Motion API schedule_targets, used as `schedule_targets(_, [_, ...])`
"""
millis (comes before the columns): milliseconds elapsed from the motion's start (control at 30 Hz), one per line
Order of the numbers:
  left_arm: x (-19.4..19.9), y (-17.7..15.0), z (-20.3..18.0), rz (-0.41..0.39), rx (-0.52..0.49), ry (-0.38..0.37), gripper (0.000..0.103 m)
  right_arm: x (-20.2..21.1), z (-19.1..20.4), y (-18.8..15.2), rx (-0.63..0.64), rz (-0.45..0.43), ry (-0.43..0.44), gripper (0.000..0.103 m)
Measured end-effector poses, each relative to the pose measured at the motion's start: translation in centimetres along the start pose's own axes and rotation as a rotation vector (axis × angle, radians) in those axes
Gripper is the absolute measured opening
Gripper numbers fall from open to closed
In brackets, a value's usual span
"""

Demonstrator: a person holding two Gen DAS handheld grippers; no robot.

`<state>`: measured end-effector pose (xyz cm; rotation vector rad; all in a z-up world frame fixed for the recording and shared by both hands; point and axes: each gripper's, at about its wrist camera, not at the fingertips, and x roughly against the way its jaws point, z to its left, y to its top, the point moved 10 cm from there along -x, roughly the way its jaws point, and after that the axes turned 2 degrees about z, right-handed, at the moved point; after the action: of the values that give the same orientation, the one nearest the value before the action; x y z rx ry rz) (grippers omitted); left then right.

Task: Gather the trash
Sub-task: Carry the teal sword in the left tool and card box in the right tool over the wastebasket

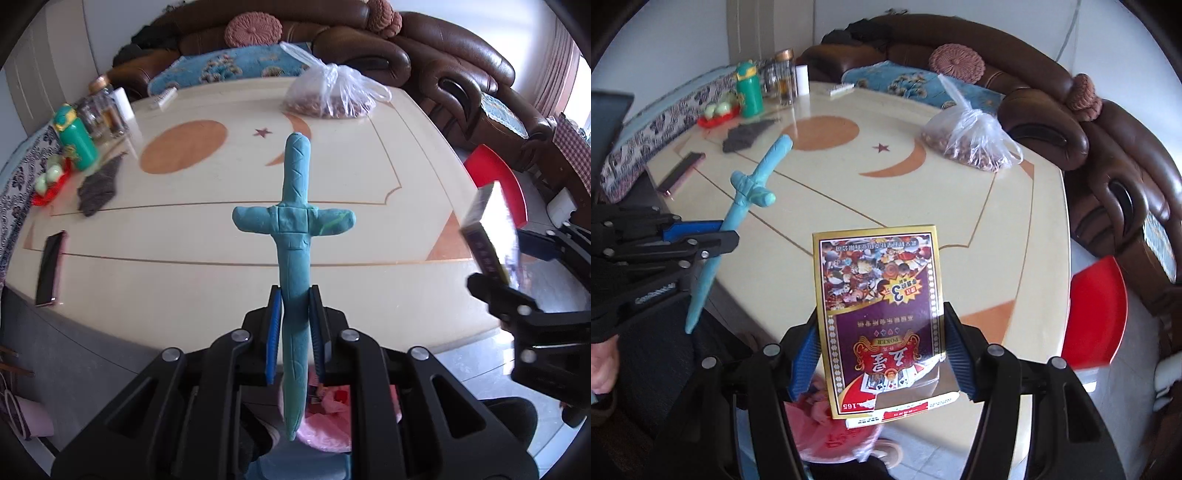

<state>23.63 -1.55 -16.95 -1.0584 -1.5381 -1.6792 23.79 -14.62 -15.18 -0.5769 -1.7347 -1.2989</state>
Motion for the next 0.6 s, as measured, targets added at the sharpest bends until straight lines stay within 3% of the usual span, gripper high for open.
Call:
schedule_targets(400, [5.1,-4.0,-0.8,-0.083,-0.073,-0.019,0.016,5.9,3.5,-3.5,-0.077,-0.075,-0.054,0.059])
schedule_targets(600, [6.7,-6.3,-2.0,-0.100,-0.130,-0.090,0.016,7.2,5.0,-6.6,-0.110,-0.081,-0.054,0.059])
